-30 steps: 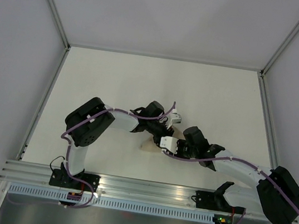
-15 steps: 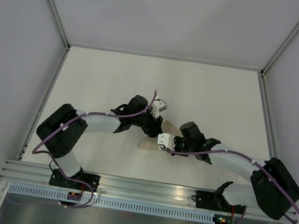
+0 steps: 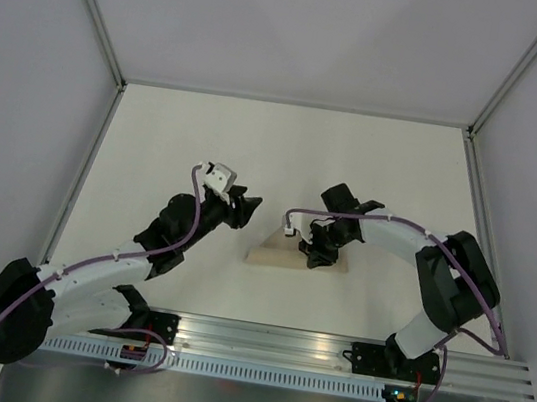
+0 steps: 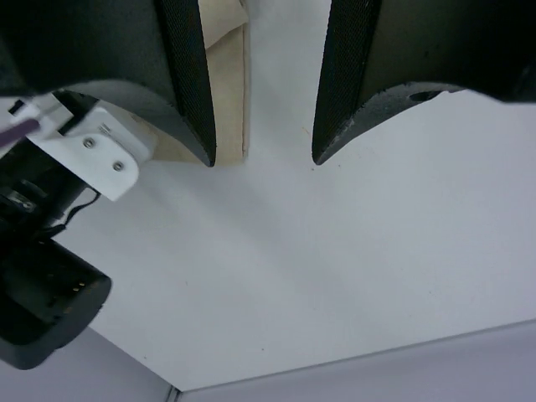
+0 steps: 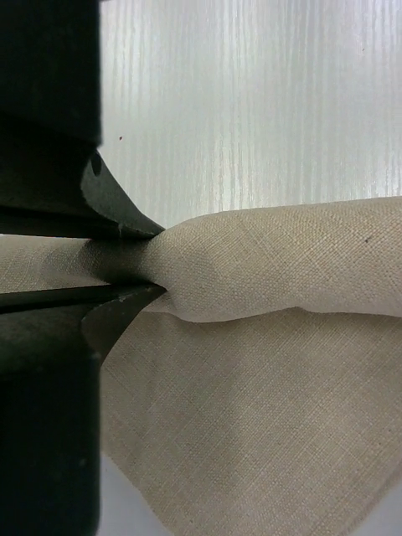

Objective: Fold the napkin, place the utensils inside, and roll it up
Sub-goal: Roll the napkin at the center of the board.

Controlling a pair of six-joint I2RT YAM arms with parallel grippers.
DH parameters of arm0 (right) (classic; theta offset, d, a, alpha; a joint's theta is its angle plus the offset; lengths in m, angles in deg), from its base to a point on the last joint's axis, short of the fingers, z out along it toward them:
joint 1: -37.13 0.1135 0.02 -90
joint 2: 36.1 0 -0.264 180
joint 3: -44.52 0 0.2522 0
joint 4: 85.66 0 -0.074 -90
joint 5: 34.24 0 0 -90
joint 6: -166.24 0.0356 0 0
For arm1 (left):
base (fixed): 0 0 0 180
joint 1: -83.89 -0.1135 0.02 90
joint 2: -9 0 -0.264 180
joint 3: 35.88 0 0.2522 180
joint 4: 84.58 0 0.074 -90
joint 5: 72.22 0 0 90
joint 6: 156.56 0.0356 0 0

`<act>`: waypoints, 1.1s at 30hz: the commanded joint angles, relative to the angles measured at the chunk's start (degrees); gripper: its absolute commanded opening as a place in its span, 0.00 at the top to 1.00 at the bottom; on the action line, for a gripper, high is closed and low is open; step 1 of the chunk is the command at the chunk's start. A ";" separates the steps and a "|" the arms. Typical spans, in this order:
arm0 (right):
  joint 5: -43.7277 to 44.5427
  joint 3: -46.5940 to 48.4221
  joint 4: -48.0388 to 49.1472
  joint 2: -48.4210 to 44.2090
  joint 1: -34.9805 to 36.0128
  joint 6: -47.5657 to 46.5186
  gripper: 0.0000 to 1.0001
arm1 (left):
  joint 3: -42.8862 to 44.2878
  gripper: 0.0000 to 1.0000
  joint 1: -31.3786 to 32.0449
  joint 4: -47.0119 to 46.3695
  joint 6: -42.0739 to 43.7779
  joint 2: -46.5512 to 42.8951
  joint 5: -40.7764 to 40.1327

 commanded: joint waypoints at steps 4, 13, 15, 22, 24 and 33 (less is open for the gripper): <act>-5.64 8.79 -15.23 13.76 -5.13 -5.93 0.97 | -7.07 0.43 5.16 -13.05 7.45 -3.45 -9.50; -6.17 16.62 -18.94 22.47 -6.54 -5.93 0.97 | -3.04 0.39 19.31 -9.56 26.28 8.13 -10.11; -6.08 17.77 -19.20 23.61 -6.62 -5.67 0.97 | -1.64 0.37 21.69 -8.77 28.39 10.51 -9.94; -4.94 20.58 -20.17 27.04 -6.98 -4.53 0.97 | 2.49 0.23 27.66 -8.59 33.84 21.85 -11.61; -4.85 21.20 -20.26 28.18 -7.15 -4.44 0.97 | 3.55 0.23 28.19 -8.67 35.33 25.71 -11.43; -3.79 22.34 -21.31 30.12 -8.03 -4.26 0.97 | 5.22 0.22 28.73 -17.37 42.45 37.58 -12.75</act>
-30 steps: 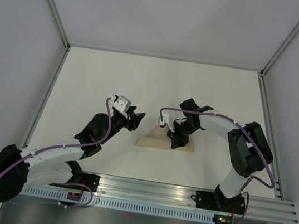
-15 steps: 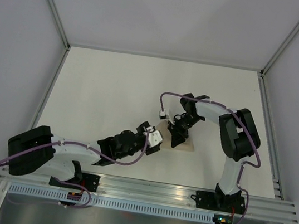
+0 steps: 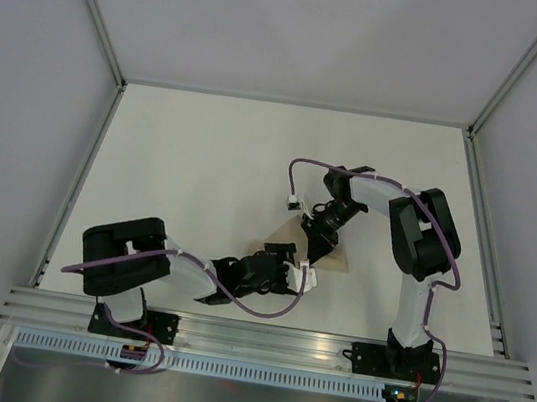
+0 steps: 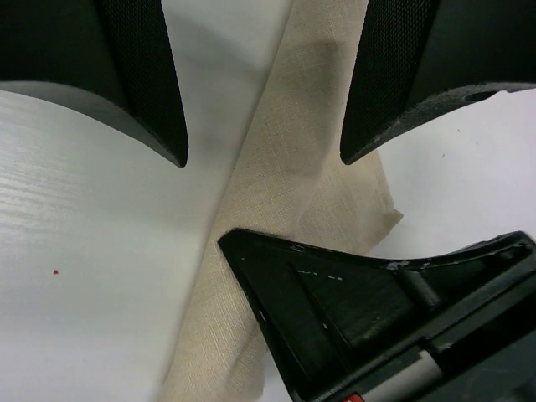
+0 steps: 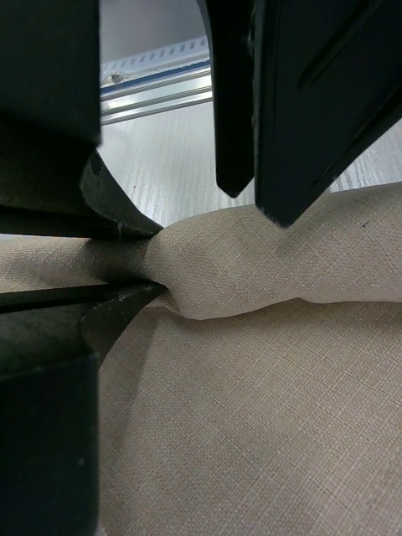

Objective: Fold the napkin, place the utensils inside, and roll it up
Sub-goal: Roll the napkin at the center of the board.

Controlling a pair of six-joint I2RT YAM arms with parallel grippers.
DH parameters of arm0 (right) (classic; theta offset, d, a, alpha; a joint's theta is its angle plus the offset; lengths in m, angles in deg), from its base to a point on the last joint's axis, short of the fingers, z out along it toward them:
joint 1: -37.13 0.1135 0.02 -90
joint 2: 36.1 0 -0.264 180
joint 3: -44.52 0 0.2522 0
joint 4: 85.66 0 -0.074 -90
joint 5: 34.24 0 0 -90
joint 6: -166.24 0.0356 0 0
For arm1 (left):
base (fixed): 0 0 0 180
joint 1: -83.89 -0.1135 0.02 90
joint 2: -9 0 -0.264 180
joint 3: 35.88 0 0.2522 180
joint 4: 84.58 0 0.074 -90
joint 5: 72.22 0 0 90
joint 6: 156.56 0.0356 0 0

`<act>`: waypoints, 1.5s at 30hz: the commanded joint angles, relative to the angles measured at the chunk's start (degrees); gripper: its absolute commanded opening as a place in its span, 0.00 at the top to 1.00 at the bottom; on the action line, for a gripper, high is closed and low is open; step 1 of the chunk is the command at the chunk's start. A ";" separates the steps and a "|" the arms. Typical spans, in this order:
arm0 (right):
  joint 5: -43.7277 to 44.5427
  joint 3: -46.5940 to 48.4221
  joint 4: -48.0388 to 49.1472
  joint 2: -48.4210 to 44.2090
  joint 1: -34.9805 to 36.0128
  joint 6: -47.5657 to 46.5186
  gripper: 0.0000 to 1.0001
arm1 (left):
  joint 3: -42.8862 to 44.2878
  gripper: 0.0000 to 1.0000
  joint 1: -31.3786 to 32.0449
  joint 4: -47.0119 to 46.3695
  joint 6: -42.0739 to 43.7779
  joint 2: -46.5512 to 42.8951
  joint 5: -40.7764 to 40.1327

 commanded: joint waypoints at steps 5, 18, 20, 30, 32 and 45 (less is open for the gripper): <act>10.70 -1.92 6.29 6.19 -0.25 -2.91 0.97 | 2.87 0.23 -0.92 -8.38 5.98 5.52 -1.30; 9.91 -0.51 4.97 7.69 -0.96 -3.08 0.98 | 5.85 0.54 -4.52 4.26 0.71 7.19 9.24; 9.73 -0.16 4.71 8.04 -0.96 -2.99 0.98 | 7.08 0.66 -4.70 6.98 -0.25 7.63 10.12; 9.03 0.19 5.15 4.62 -1.04 -0.28 0.63 | 9.46 0.98 -7.68 14.19 -6.32 7.63 18.91; 8.76 0.19 5.85 3.21 -1.13 0.69 0.54 | 10.07 0.98 -8.39 15.69 -8.25 7.72 21.88; 10.87 -4.89 15.68 -15.32 -5.08 11.42 0.43 | 12.88 0.98 -17.08 21.58 -17.30 7.89 37.98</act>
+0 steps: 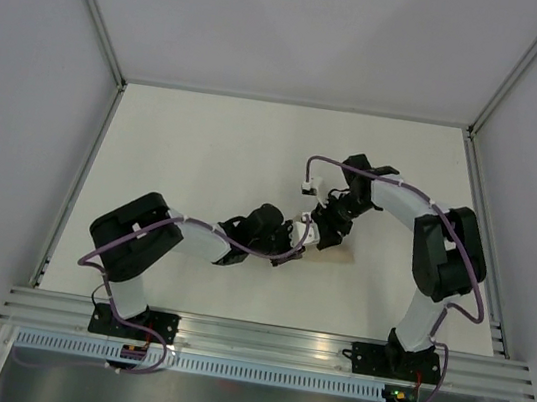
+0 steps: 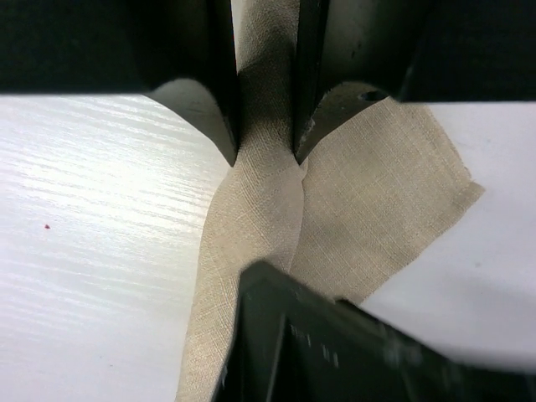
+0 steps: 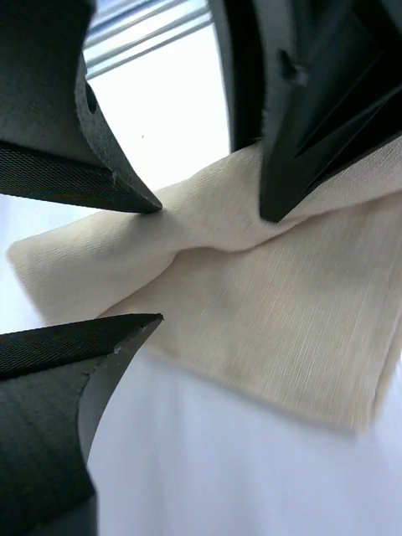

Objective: Fold the napkin, place the utensils inside, and roll it up
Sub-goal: Roll the napkin at the center of the board.

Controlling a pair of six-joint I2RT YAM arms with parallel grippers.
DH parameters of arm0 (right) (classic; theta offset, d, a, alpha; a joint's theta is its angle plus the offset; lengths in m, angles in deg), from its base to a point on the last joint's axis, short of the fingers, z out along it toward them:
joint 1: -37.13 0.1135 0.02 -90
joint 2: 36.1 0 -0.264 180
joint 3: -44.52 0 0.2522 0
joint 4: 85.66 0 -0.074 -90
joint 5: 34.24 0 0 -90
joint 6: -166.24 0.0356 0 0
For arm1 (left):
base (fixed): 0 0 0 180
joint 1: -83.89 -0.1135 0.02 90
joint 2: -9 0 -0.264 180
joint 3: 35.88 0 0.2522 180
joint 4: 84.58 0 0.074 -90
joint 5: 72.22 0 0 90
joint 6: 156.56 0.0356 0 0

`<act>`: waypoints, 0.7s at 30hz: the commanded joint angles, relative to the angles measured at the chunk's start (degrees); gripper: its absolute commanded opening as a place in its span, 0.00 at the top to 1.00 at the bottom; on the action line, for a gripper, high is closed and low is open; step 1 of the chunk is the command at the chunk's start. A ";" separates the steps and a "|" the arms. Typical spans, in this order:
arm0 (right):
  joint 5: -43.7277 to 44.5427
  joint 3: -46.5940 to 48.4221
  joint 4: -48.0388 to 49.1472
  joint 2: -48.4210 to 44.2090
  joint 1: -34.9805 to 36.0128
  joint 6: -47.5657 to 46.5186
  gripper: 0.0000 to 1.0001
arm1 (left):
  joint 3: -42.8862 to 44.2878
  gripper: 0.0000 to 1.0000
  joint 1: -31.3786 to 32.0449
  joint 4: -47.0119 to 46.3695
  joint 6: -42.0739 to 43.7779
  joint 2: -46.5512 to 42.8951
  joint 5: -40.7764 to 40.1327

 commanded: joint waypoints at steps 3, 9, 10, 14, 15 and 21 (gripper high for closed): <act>2.98 -4.32 10.94 -11.37 -3.25 4.21 0.42 | 1.54 0.98 -3.23 8.12 -7.54 2.94 13.59; 2.19 -12.93 15.78 -21.83 -3.87 3.26 0.40 | 5.49 0.98 -6.31 13.13 -10.62 5.92 20.62; 1.84 -13.90 16.13 -22.89 -3.79 2.81 0.40 | 6.03 0.98 -6.67 13.75 -11.41 6.80 21.50; 2.28 -20.22 21.47 -29.40 -3.87 1.40 0.38 | 8.75 0.98 -8.69 17.35 -12.03 8.91 26.50; 2.71 -21.63 22.71 -32.02 -3.61 1.32 0.38 | 9.37 0.98 -9.13 17.62 -12.12 9.18 26.69; 8.16 -34.71 31.85 -42.05 1.82 -0.70 0.34 | 12.35 0.98 -10.62 21.13 -12.82 11.55 29.41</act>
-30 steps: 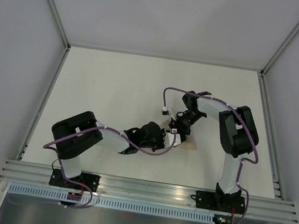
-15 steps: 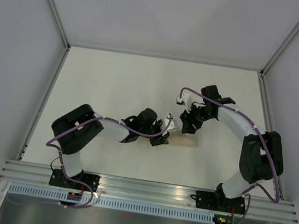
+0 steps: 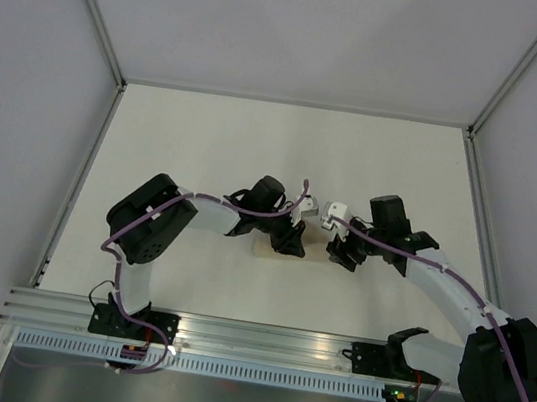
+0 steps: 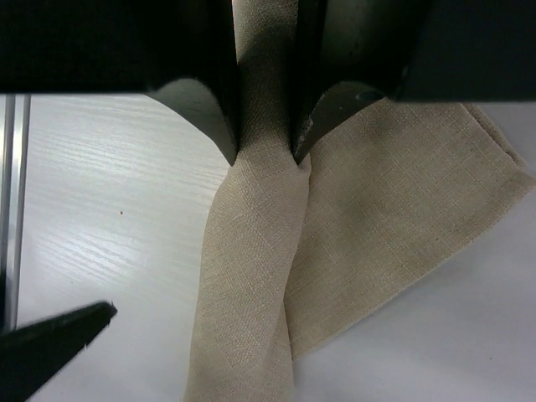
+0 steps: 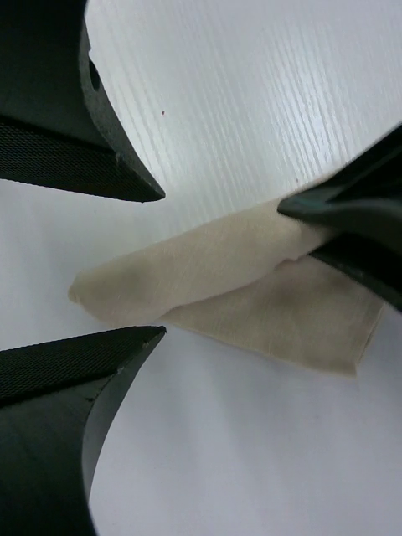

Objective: Fold the napkin, place the utensils inside, and roll it up
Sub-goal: Roll the napkin at the center of the board.

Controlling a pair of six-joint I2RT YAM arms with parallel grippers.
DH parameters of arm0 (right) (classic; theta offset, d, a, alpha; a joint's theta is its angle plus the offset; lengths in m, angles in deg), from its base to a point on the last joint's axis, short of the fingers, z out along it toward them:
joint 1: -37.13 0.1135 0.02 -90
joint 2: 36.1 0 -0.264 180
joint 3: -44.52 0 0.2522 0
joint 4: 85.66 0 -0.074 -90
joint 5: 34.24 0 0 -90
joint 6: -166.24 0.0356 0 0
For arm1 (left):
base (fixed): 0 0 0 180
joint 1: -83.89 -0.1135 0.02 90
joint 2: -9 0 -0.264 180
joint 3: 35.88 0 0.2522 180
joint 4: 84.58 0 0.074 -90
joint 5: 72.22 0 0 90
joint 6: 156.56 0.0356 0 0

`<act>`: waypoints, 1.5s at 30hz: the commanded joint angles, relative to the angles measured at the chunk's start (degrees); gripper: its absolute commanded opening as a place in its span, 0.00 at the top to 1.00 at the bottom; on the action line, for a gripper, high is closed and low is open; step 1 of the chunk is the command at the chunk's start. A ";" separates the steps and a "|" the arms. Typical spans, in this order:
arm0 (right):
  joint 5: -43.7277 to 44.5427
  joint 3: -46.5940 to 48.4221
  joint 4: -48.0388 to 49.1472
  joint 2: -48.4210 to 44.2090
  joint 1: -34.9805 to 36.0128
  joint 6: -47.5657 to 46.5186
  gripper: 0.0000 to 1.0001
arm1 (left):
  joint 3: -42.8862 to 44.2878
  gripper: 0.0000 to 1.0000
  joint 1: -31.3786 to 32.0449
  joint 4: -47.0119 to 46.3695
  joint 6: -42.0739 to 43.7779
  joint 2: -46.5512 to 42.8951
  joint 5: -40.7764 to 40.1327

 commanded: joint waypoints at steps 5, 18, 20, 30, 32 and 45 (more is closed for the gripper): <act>11.87 -11.18 17.93 -5.49 12.74 -1.89 0.32 | 2.58 0.98 -1.03 12.06 -2.24 5.90 5.58; 25.16 -14.62 31.24 4.35 22.77 -3.03 0.33 | 3.98 0.98 -1.82 13.47 -2.77 7.66 6.37; 25.60 -14.88 31.95 5.76 23.04 -3.20 0.37 | 4.34 0.98 -1.82 13.91 -2.51 7.92 6.63; 25.07 -14.53 28.88 7.43 23.12 -2.77 0.86 | 3.11 0.57 -2.53 11.55 -3.73 3.81 4.01; 24.55 -13.83 27.38 7.79 23.04 -2.85 0.90 | 1.70 0.50 -3.14 8.73 -4.87 0.91 2.68; 12.34 -4.87 10.08 11.91 19.35 -3.46 0.98 | -6.81 0.32 -6.04 -3.39 -11.12 -16.76 -20.14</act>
